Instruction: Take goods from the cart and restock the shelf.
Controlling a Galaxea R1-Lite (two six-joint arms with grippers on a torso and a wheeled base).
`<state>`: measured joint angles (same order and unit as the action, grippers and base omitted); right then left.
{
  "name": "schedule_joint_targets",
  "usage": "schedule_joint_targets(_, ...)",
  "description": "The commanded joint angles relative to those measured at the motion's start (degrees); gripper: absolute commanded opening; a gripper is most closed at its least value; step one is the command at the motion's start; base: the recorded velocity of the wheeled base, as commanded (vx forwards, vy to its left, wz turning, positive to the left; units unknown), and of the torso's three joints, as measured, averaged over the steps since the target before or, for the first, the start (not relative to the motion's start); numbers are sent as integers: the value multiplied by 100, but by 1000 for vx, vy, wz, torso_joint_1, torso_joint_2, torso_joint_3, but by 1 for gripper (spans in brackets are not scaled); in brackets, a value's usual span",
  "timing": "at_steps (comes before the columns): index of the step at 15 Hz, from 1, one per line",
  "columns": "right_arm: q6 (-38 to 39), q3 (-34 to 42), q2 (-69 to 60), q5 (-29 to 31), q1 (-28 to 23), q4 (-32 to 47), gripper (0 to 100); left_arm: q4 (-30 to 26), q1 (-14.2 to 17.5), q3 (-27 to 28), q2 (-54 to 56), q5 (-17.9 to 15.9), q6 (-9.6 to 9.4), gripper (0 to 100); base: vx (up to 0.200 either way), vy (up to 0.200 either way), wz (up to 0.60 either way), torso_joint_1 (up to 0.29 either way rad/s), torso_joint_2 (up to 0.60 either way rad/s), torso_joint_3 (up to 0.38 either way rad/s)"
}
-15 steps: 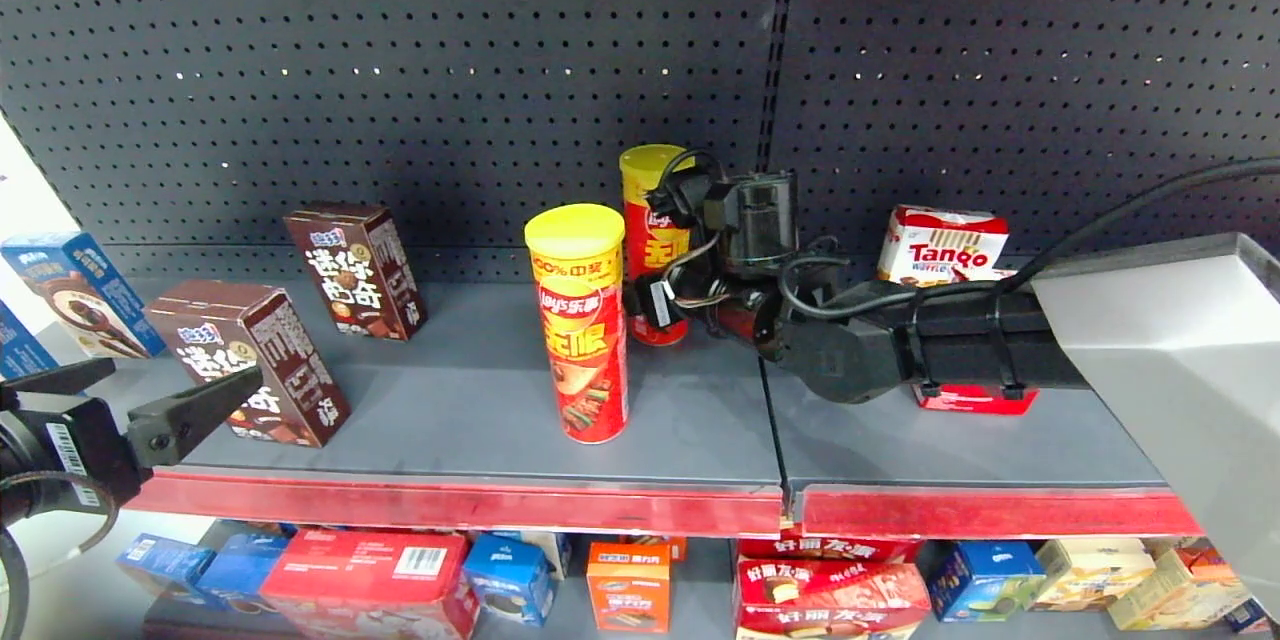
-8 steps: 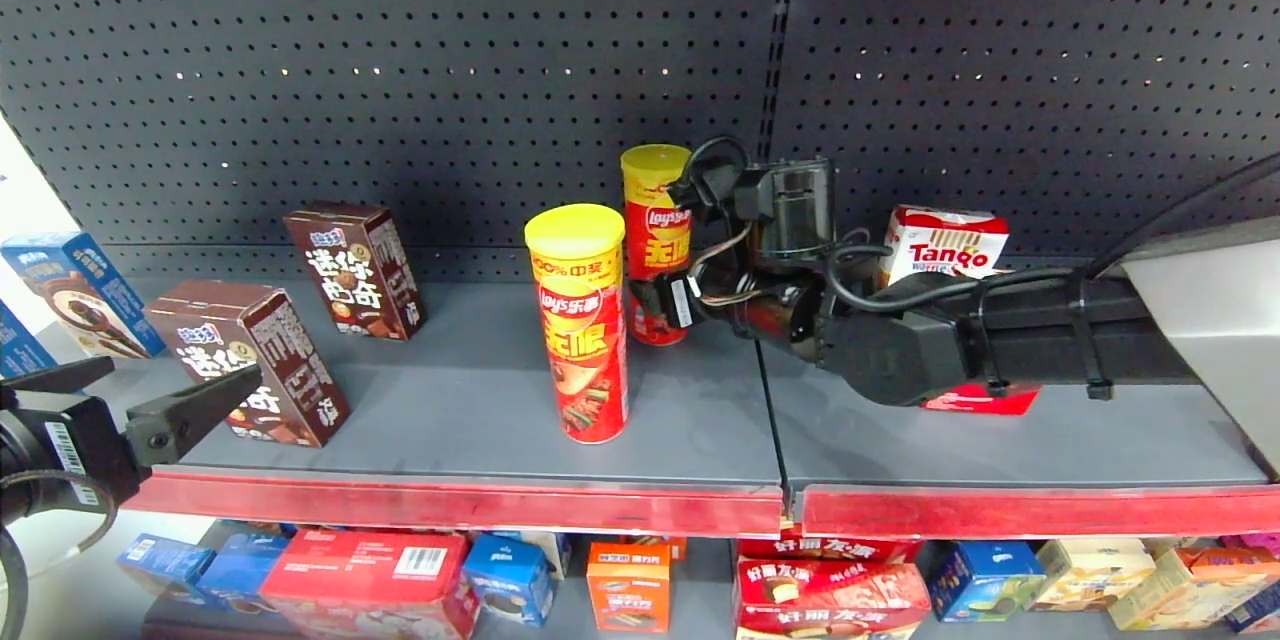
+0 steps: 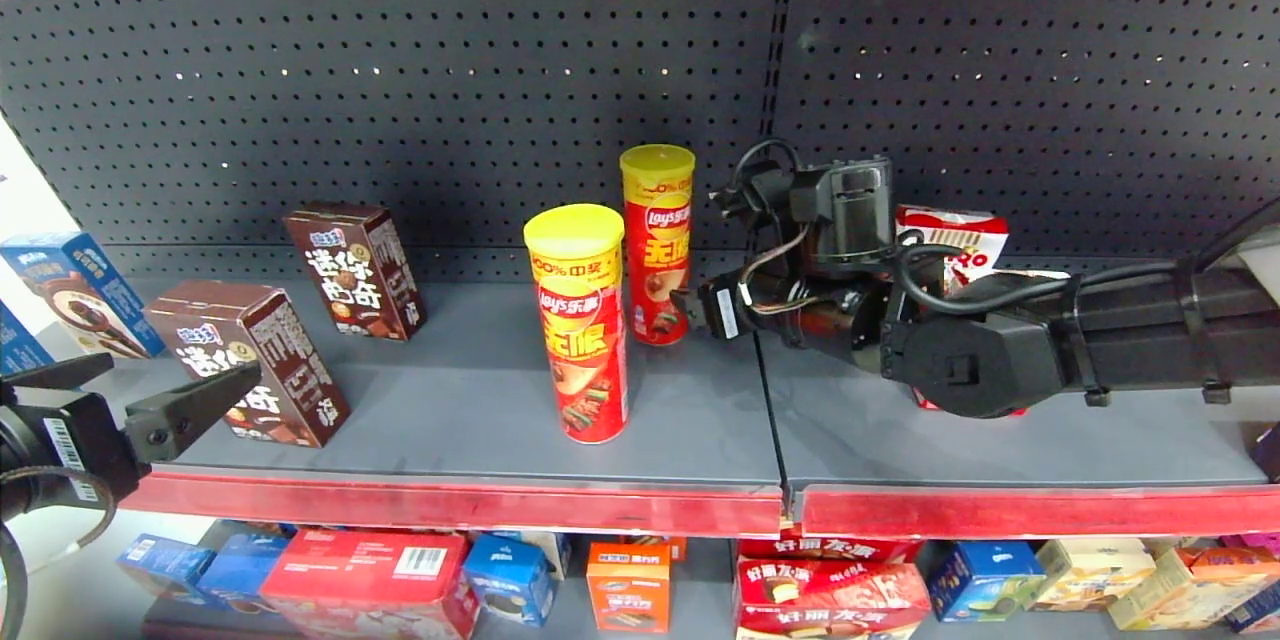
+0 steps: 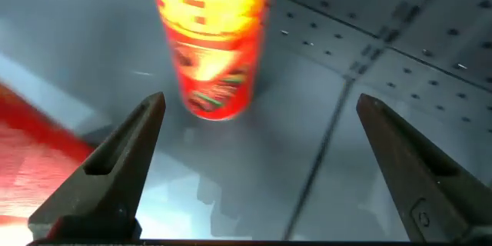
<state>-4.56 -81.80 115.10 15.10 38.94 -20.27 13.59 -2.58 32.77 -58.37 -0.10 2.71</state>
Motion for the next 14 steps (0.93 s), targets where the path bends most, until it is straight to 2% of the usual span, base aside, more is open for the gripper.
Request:
schedule_joint_targets(1, -10, 50, -76, 10, -158, -12, 100, 3, 4, 1, -8, 1, 2, 100, 0, 0, 0, 0, 0, 0)
schedule_joint_targets(8, -36, -143, 249, -16, -633, -56, 100, 21, 12, 19, -25, 1, 2, 100, 0, 0, 0, 0, 0, 0)
schedule_joint_targets(14, -36, -715, 794, 1, -615, -152, 100, 21, 12, 28, -25, 1, 2, 100, 0, 0, 0, 0, 0, 0)
